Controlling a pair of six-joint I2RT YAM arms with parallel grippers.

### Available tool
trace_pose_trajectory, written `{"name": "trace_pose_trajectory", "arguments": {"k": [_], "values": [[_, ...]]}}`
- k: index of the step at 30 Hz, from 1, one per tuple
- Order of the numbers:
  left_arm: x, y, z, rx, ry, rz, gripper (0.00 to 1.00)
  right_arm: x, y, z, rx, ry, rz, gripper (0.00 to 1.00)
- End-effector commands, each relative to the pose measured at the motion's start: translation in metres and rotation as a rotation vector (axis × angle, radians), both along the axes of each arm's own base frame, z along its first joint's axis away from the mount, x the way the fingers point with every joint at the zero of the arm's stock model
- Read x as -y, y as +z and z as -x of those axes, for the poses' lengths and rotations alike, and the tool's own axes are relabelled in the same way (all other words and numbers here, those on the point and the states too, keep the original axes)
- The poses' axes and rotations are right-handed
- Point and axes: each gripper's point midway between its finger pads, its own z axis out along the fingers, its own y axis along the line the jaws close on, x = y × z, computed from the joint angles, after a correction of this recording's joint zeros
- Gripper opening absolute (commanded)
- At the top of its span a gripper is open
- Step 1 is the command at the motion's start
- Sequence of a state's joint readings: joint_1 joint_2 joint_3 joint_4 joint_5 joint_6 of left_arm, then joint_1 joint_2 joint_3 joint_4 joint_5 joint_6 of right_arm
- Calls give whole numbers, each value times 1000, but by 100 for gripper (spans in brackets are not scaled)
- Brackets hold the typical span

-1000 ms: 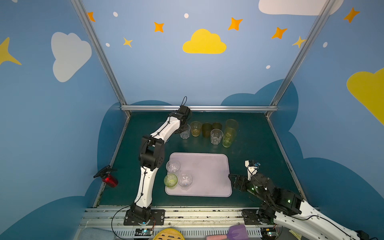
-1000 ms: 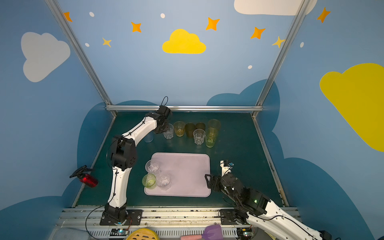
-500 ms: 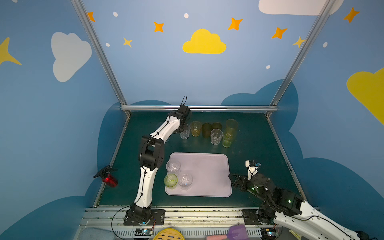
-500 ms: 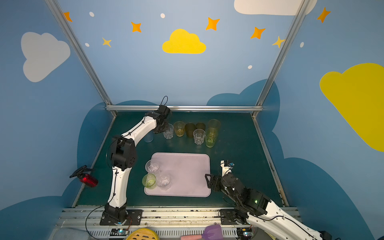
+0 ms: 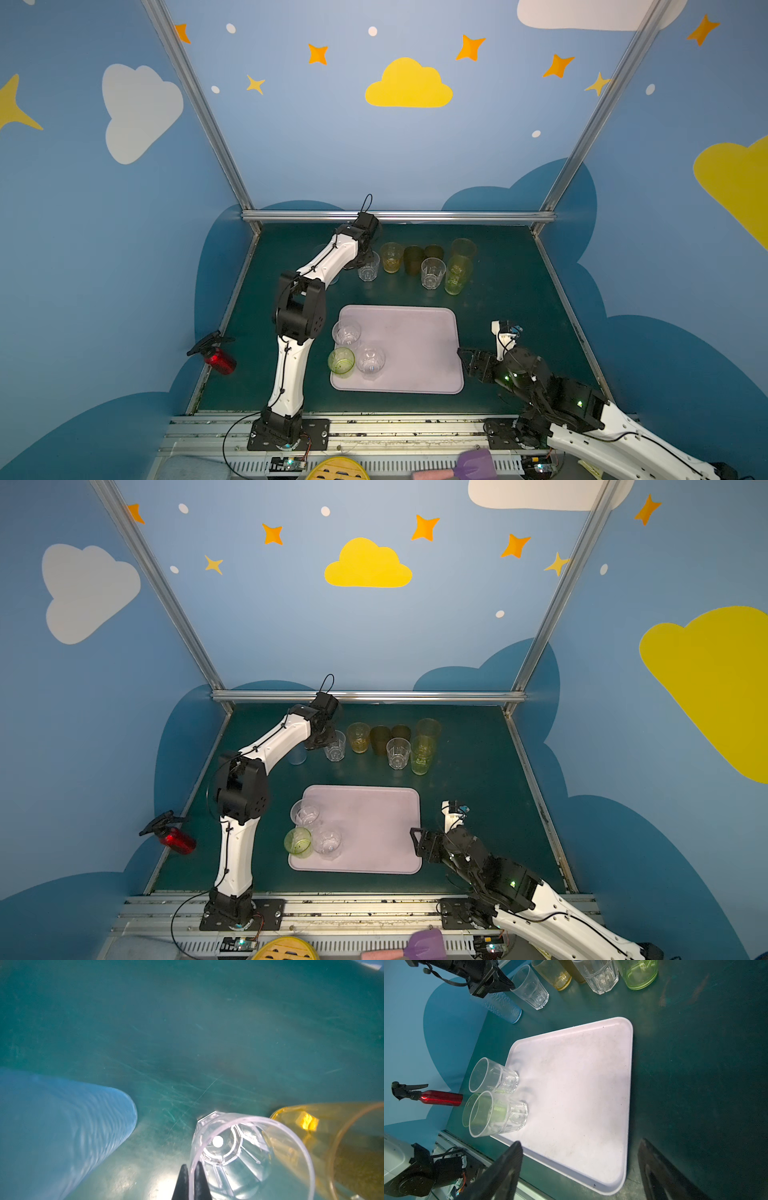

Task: Place the glasses into the tray
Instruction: 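Lower the left gripper onto a clear faceted glass and close it, then lift the clear glass and carry it over the tray with the left gripper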

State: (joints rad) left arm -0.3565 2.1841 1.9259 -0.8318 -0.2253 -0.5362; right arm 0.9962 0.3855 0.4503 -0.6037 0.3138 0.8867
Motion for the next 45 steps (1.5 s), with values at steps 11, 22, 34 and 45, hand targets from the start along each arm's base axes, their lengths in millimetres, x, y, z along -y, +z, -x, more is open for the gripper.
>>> {"name": "trace_pose_trajectory", "arguments": {"k": [11,22,34,45], "values": [[-3,54,29,98,-6,41,4,1,-4,3,-20,-1,-11,86],[2,81,62,154,-29,81,4,1,-6,4,-32,-3,-24,86],[11,121,108,247,-103,146,4,2,-6,4,-36,-14,-33,86],[22,124,164,222,-163,170,4,1,-7,5,-49,-15,-46,86]]}}
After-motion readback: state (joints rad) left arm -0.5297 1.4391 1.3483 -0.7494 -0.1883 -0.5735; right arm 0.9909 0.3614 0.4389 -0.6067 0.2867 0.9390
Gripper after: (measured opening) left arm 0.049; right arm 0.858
